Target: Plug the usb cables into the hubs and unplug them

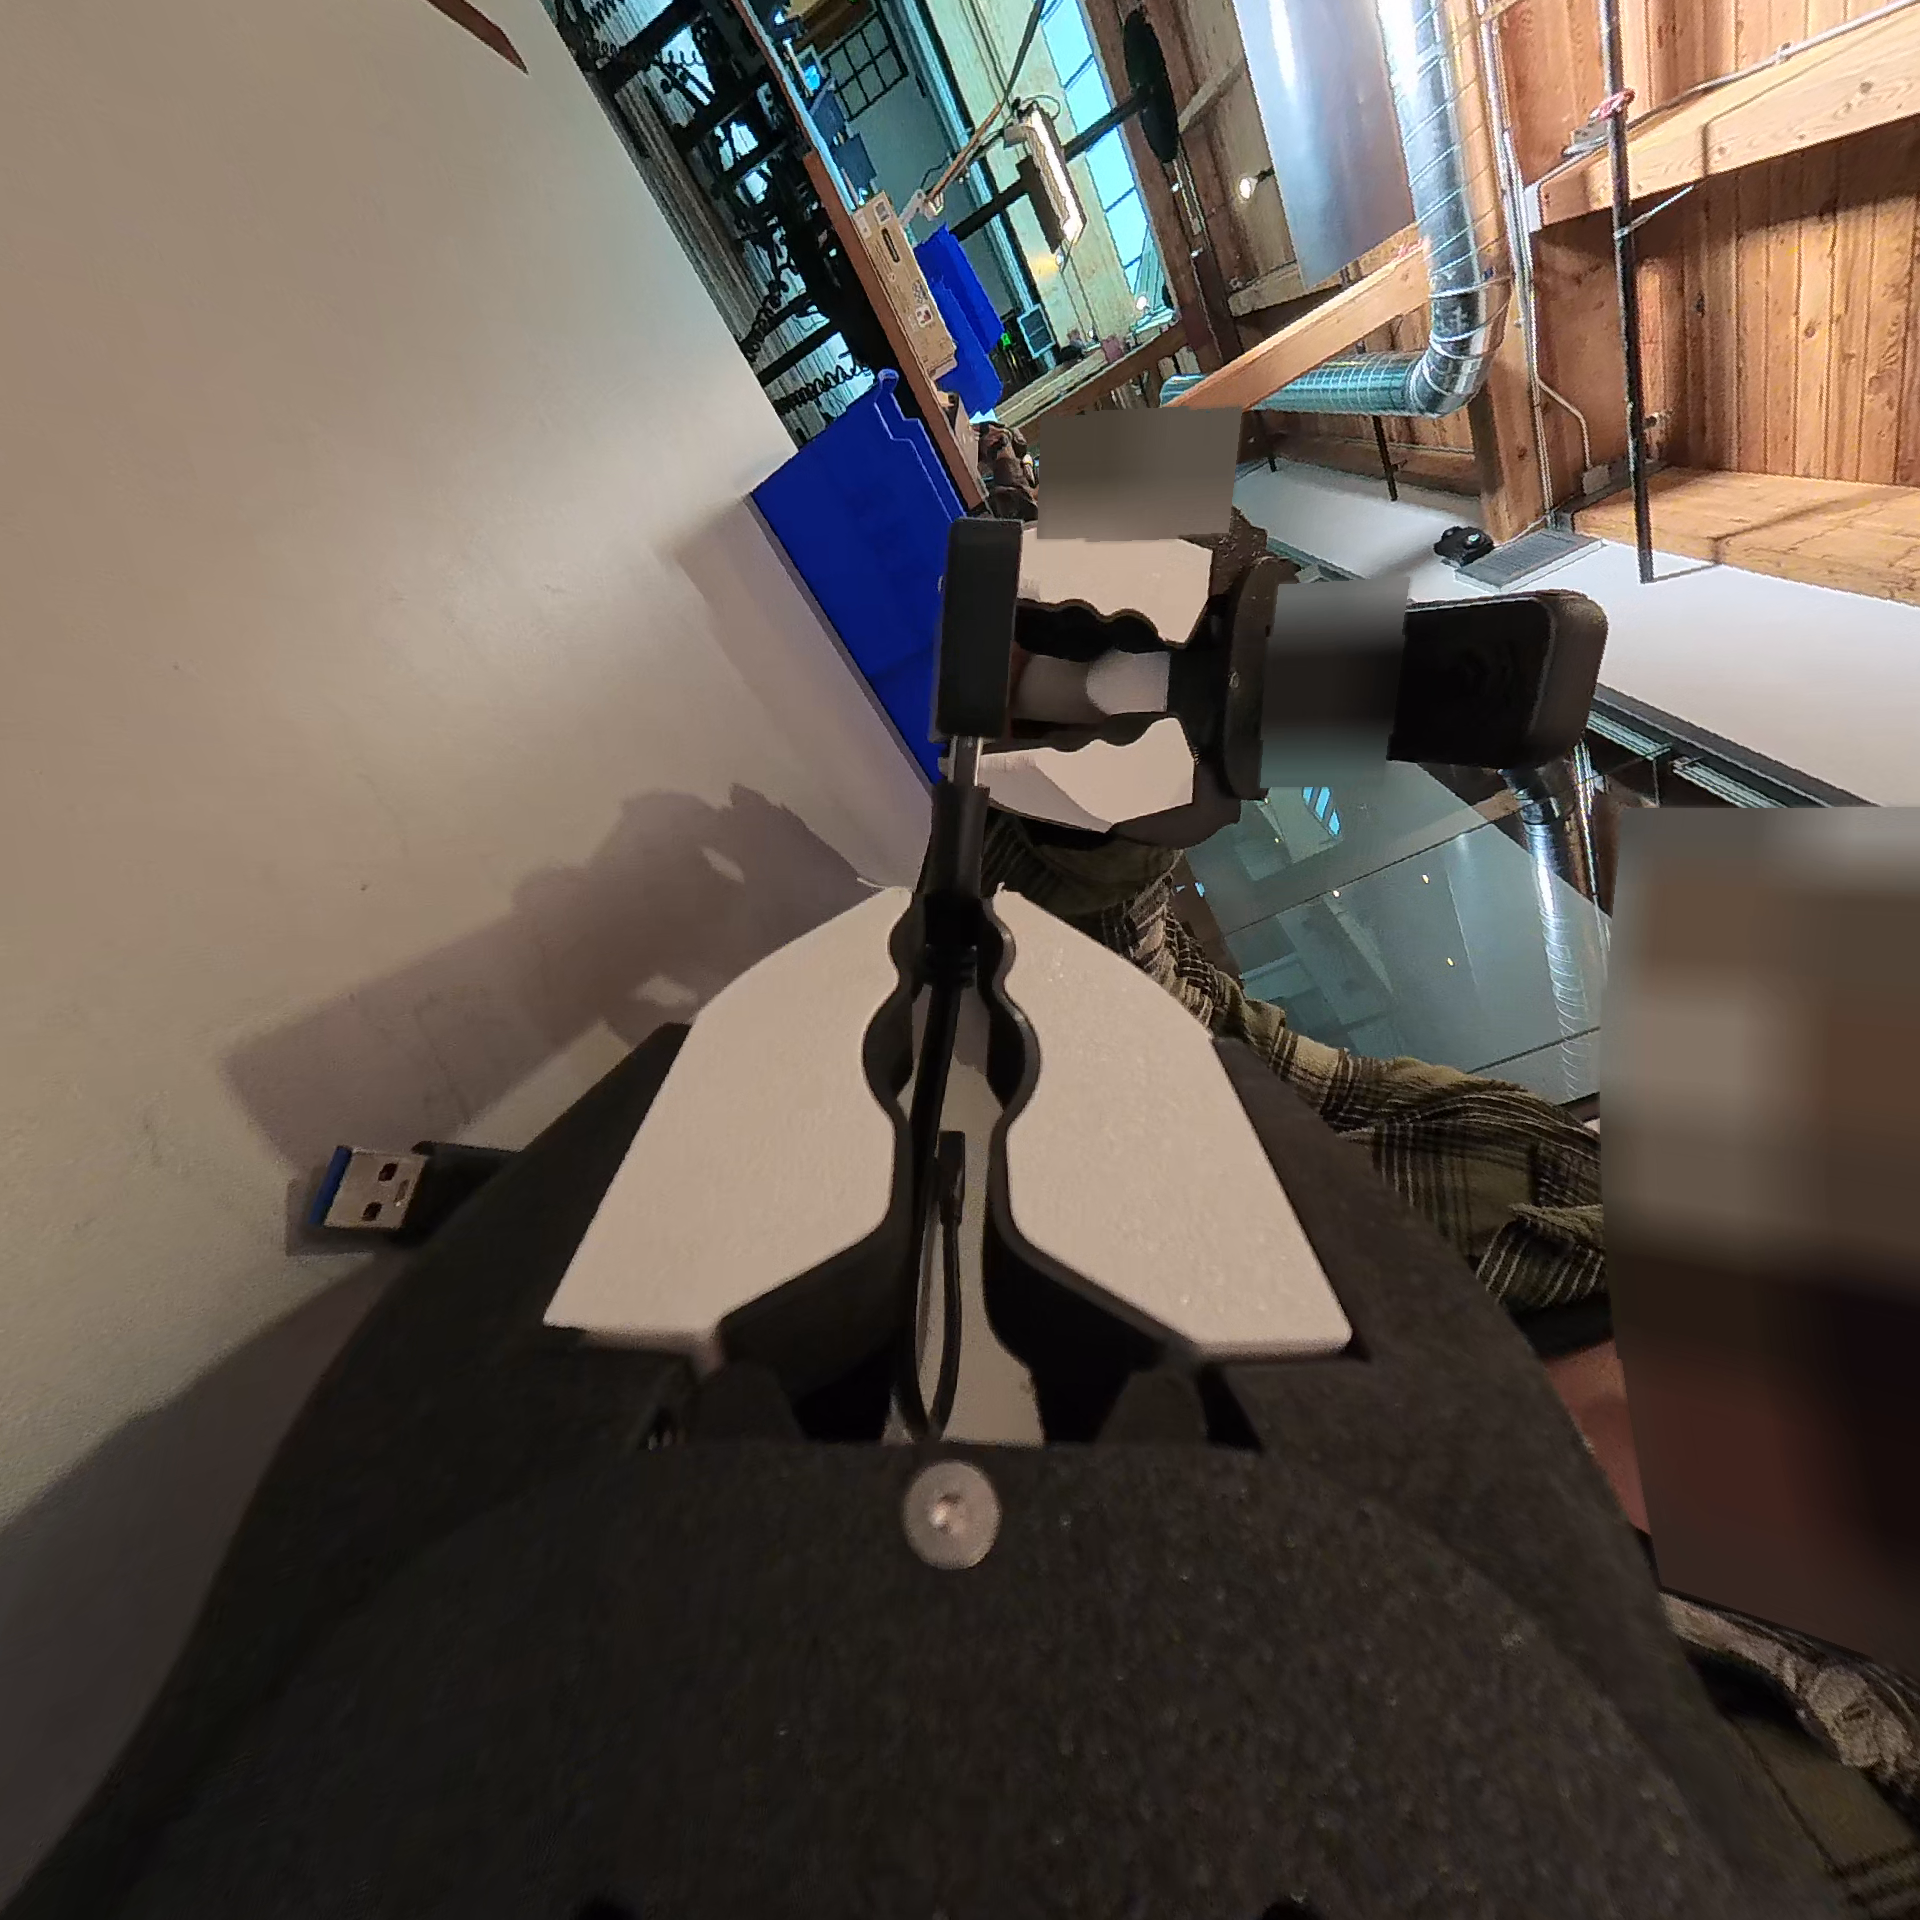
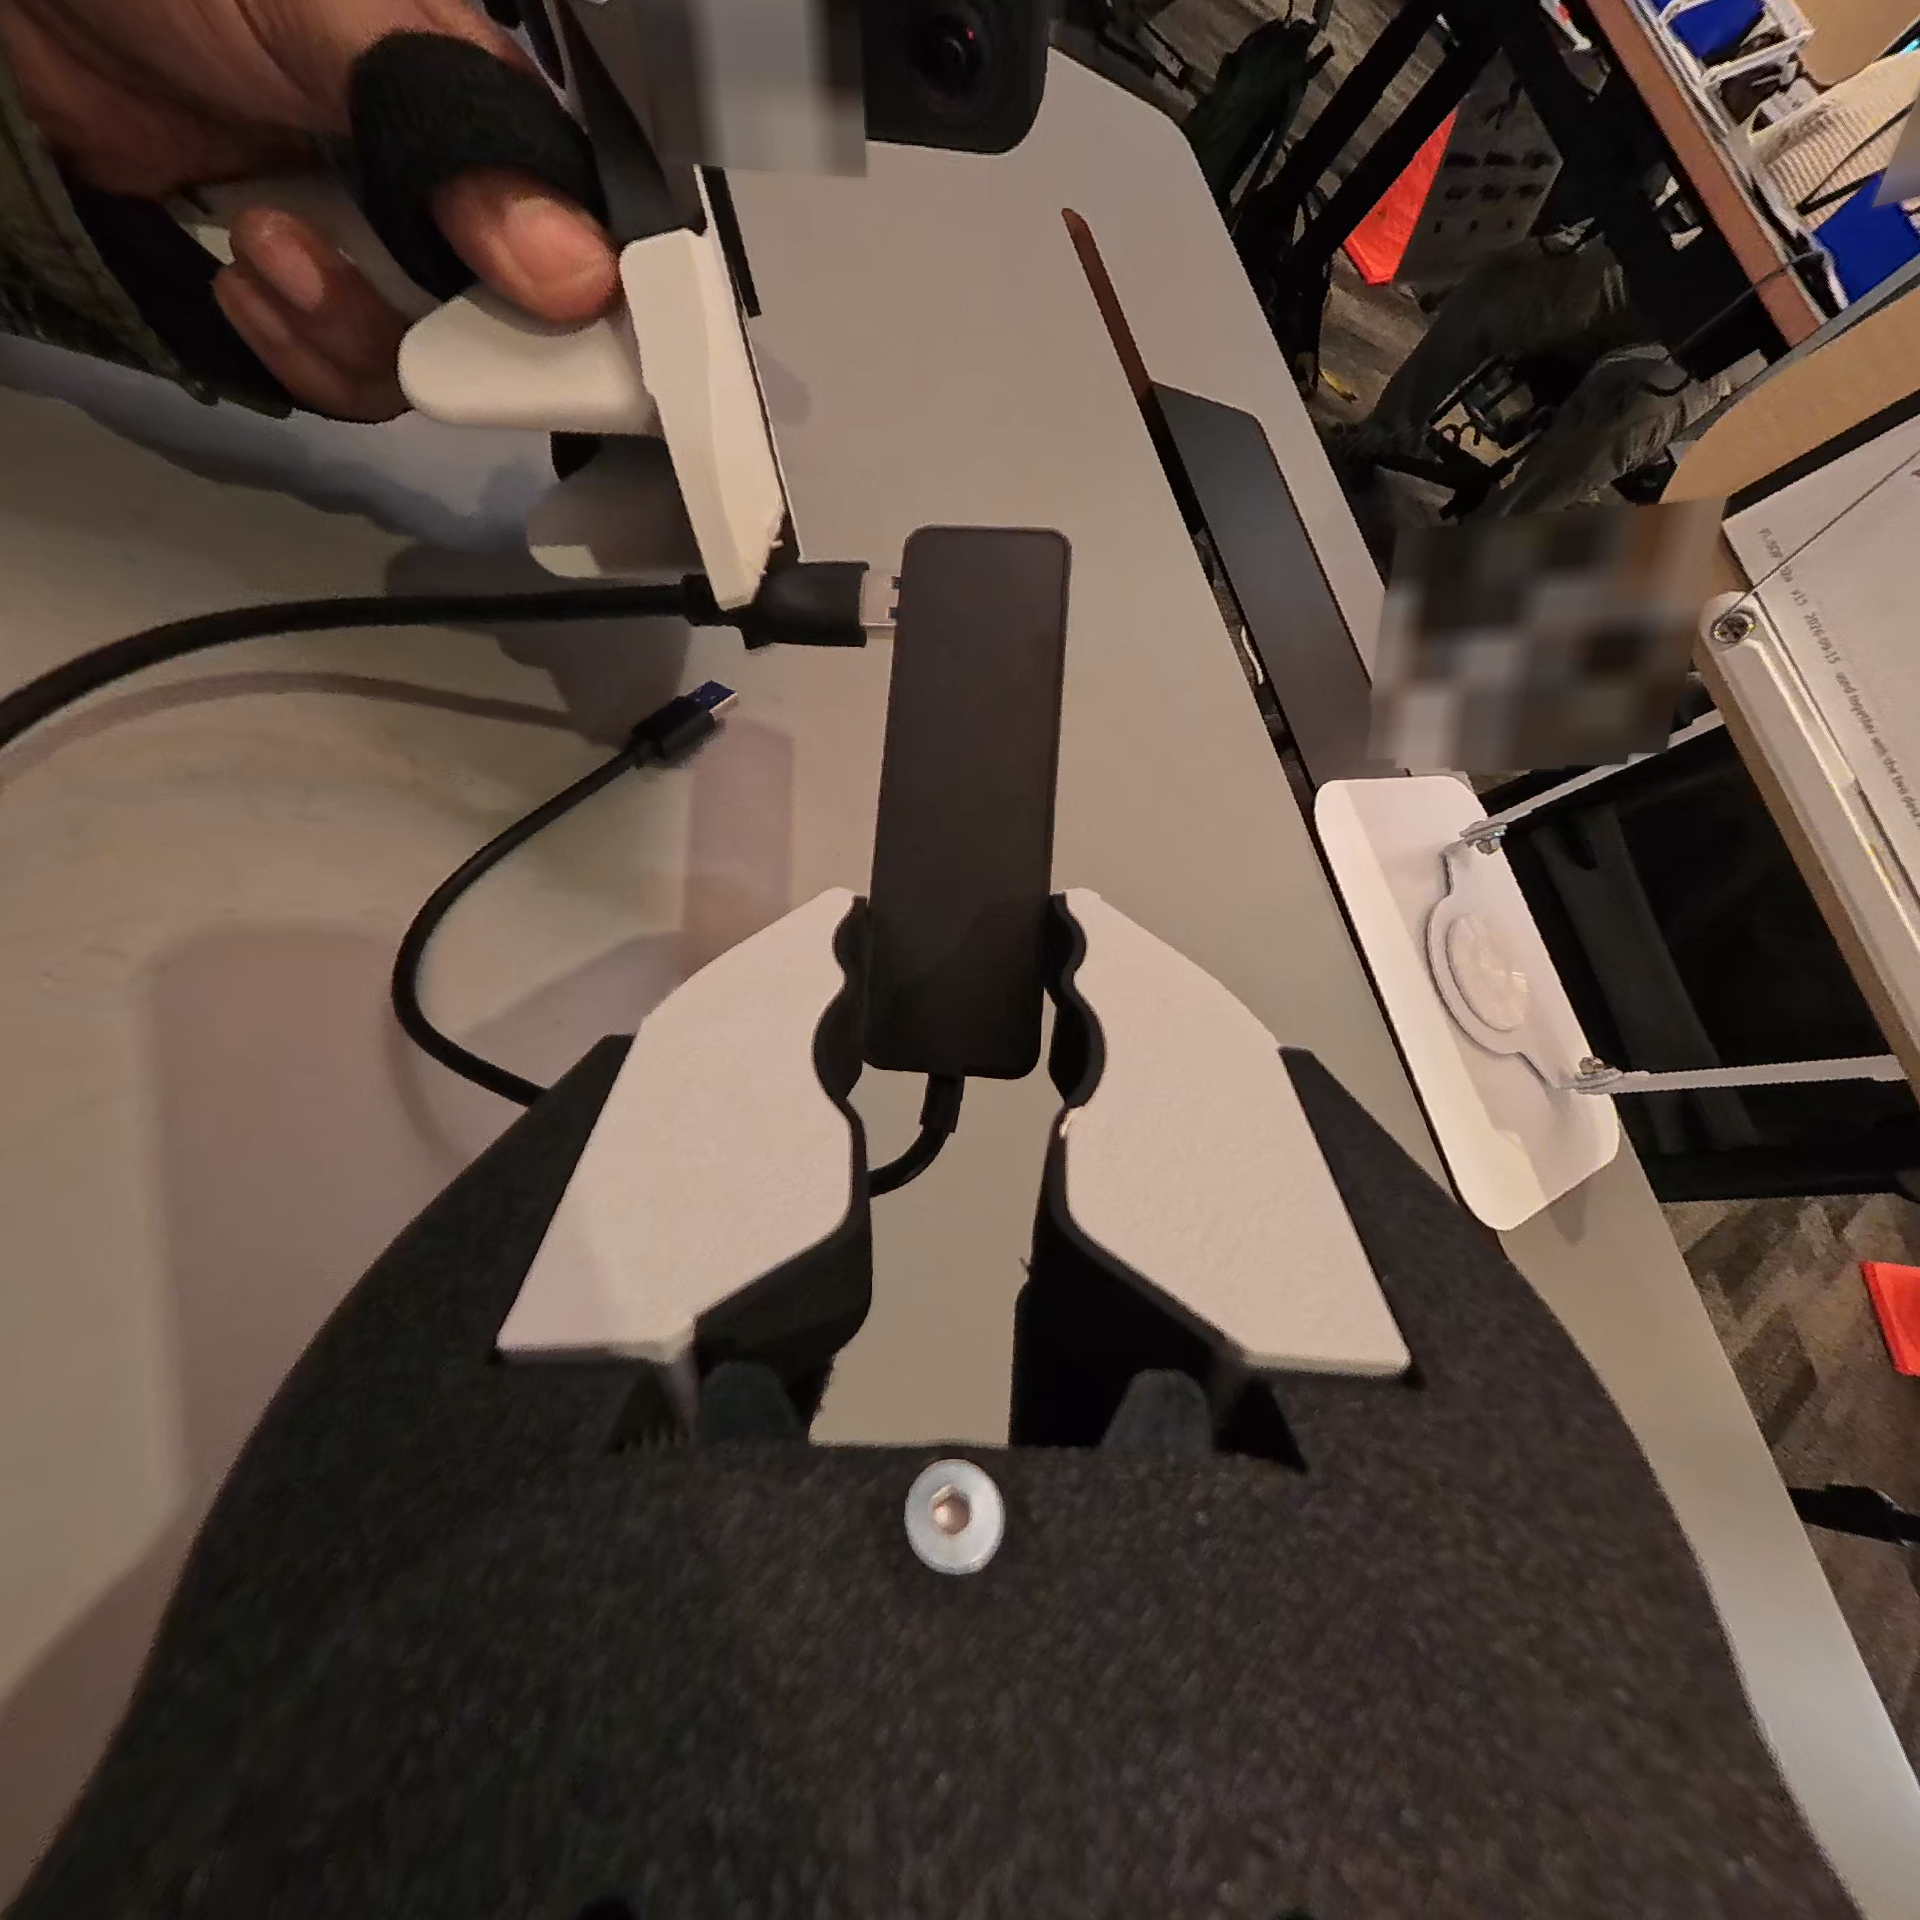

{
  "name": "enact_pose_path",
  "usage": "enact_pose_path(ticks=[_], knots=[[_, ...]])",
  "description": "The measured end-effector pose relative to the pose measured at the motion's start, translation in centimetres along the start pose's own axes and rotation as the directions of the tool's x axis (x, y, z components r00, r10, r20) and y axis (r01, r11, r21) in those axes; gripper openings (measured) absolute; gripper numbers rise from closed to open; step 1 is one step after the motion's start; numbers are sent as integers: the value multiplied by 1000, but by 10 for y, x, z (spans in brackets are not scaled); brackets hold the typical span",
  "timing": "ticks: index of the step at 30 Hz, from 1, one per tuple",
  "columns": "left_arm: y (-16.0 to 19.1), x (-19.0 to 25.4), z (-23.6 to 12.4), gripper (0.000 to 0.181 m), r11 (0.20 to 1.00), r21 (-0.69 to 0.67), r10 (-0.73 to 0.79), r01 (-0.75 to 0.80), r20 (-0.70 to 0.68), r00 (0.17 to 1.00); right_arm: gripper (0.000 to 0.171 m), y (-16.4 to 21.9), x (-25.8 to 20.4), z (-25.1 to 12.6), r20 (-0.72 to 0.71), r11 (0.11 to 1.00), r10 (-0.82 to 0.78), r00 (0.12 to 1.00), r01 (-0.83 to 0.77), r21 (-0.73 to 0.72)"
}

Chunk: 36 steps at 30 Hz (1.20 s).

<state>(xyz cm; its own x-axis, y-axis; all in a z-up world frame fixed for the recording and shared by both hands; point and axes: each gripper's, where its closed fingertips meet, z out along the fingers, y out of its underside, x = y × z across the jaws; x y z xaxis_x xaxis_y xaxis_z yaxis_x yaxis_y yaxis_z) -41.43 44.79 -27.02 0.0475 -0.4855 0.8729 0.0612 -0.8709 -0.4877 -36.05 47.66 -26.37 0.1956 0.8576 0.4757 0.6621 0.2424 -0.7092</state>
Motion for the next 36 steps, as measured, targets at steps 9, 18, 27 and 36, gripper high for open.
enact_pose_path(ticks=[9,18,27,36], knots=[[2,3,3,8,998,-27,55,-54,26,998,32,4,-2,-2,1,997,-65,998,65,-43],[7,6,7,8,995,-69,75,-72,38,996,32,4,-2,-9,41,980,-167,985,170,-107],[10,7,8,8,991,-98,90,-85,48,995,32,3,-5,-11,47,969,-219,975,223,-108],[18,10,15,8,985,-147,93,-87,37,995,33,3,-8,-17,81,942,-303,950,311,-124]])
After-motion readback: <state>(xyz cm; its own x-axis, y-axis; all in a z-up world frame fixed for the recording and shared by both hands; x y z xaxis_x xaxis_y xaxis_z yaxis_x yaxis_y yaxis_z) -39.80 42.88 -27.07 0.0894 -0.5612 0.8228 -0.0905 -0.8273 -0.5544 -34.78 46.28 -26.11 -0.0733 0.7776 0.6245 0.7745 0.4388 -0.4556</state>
